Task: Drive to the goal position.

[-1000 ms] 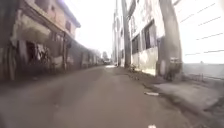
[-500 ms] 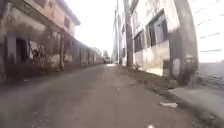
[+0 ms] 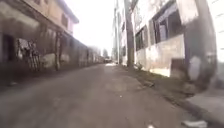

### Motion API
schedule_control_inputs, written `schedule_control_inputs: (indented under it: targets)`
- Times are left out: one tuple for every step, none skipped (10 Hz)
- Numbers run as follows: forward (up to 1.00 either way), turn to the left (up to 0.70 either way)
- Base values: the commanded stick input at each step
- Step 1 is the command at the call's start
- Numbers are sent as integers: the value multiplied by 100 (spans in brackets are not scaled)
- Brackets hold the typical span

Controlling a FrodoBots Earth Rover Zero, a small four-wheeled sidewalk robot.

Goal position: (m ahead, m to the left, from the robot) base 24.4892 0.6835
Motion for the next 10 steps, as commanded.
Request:
schedule_control_inputs:
  targets:
    - [100, 0]
    - [100, 0]
    - [100, 0]
    - [100, 0]
    - [100, 0]
    - [100, 0]
    - [100, 0]
    - [100, 0]
    - [100, 0]
    - [100, 0]
